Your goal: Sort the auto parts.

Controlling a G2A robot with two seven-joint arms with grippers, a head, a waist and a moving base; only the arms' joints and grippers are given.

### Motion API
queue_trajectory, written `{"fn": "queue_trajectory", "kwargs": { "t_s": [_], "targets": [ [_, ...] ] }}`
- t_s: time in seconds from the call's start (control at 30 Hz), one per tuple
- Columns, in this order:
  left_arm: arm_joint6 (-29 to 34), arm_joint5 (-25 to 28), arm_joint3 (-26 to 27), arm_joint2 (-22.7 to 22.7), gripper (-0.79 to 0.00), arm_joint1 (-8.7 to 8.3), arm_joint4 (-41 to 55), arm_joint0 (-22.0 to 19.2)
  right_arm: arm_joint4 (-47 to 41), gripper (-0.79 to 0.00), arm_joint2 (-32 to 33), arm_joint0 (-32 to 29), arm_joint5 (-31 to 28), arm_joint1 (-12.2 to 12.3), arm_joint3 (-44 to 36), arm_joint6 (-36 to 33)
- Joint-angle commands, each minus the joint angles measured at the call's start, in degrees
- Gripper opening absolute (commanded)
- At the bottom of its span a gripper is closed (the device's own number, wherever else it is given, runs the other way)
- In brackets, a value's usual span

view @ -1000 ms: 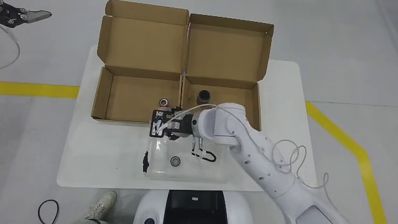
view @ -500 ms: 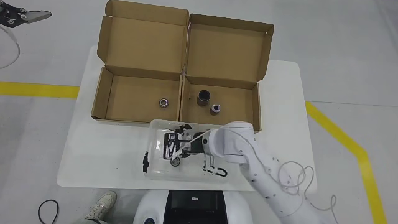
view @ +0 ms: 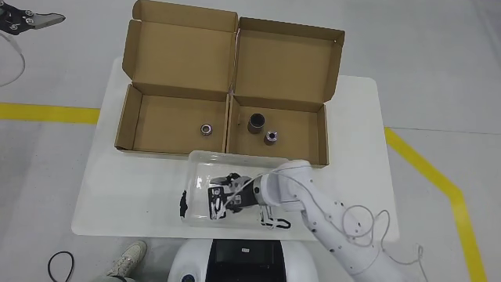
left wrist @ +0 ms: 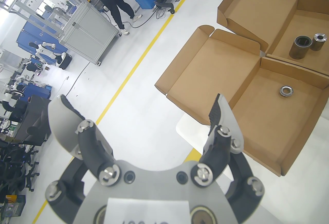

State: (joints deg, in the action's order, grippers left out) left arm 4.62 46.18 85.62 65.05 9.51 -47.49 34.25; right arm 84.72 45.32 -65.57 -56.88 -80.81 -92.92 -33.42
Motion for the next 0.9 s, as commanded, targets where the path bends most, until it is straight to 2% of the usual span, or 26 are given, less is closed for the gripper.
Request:
{"fn": "queue_trajectory", "kwargs": {
  "t_s": [0.0,0.2,0.4,0.5,0.87],
  "targets": [
    [0.0,0.0,0.0,0.0,0.000,0.00,0.0,0.0,-0.7,-0.409,-0.7,0.9,-0.4,-0.1,1.2,-0.6],
    [0.0,0.0,0.0,0.0,0.000,0.00,0.0,0.0,-3.2,-0.394,-4.4,3.9,-0.1,-0.9,4.7,-4.5],
    [0.0,0.0,0.0,0.0,0.000,0.00,0.0,0.0,-5.7,-0.299,-7.2,6.3,2.3,-1.8,7.6,-7.5],
    [0.0,0.0,0.0,0.0,0.000,0.00,0.0,0.0,-6.5,-0.280,-8.4,7.1,3.2,-2.2,8.8,-8.6],
    [0.0,0.0,0.0,0.0,0.000,0.00,0.0,0.0,-8.1,-0.252,-12.0,9.9,6.9,-3.4,12.3,-11.3]
  ]
}}
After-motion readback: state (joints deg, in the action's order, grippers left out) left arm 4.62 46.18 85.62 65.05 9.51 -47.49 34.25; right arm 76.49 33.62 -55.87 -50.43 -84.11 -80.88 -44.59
